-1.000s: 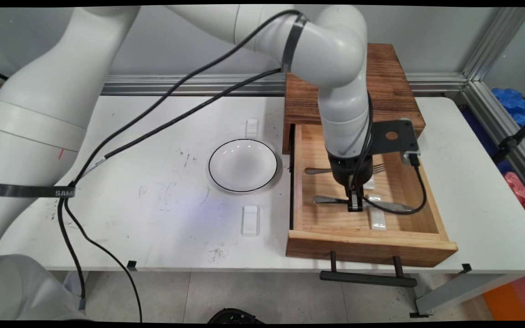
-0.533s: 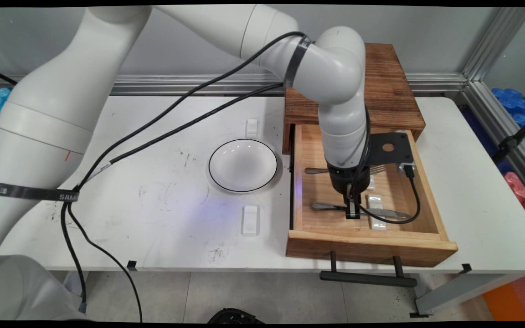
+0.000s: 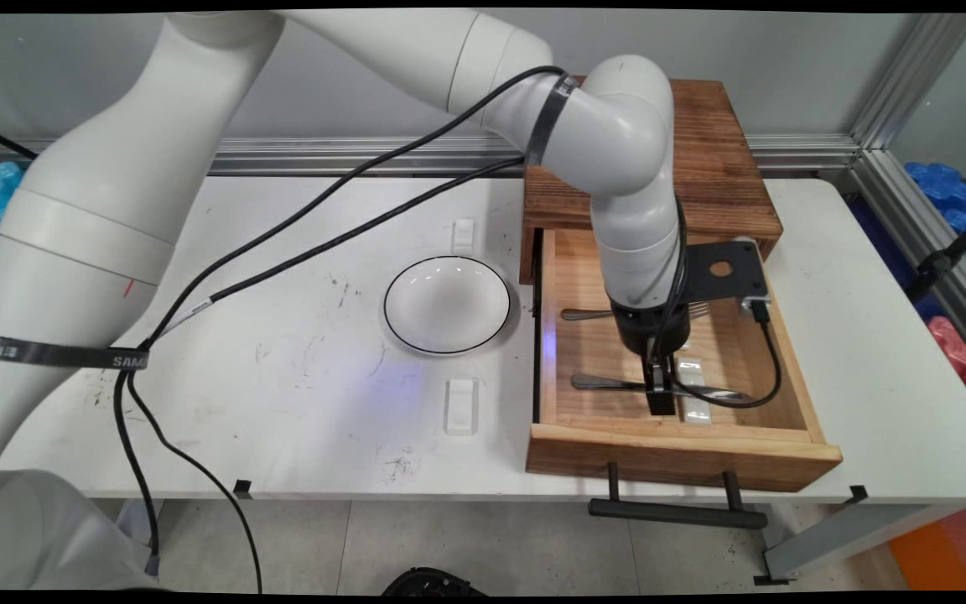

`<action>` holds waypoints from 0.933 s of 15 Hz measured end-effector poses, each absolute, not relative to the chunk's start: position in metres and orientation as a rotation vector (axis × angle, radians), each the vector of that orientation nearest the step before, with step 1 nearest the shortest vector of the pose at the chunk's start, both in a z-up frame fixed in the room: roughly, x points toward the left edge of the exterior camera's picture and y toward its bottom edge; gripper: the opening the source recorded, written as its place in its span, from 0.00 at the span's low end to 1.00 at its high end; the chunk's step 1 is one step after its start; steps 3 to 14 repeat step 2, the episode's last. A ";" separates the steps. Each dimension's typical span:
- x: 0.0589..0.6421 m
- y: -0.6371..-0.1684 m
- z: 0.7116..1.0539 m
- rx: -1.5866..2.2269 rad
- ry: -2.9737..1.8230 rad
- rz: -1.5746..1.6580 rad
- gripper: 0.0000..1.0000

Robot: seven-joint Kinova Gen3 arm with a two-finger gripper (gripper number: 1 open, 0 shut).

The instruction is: Place the picked object into the drawer

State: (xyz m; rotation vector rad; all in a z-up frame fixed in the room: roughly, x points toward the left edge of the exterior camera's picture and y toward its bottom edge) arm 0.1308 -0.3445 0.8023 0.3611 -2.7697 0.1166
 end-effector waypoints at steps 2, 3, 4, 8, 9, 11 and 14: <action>0.131 -0.346 0.811 0.359 -2.747 0.128 1.00; 0.131 -0.346 0.811 0.359 -2.747 0.128 1.00; 0.131 -0.346 0.811 0.359 -2.747 0.128 1.00; 0.131 -0.346 0.811 0.359 -2.747 0.128 1.00; 0.131 -0.346 0.811 0.359 -2.747 0.128 1.00; 0.131 -0.346 0.811 0.359 -2.747 0.128 1.00; 0.131 -0.346 0.811 0.359 -2.747 0.128 1.00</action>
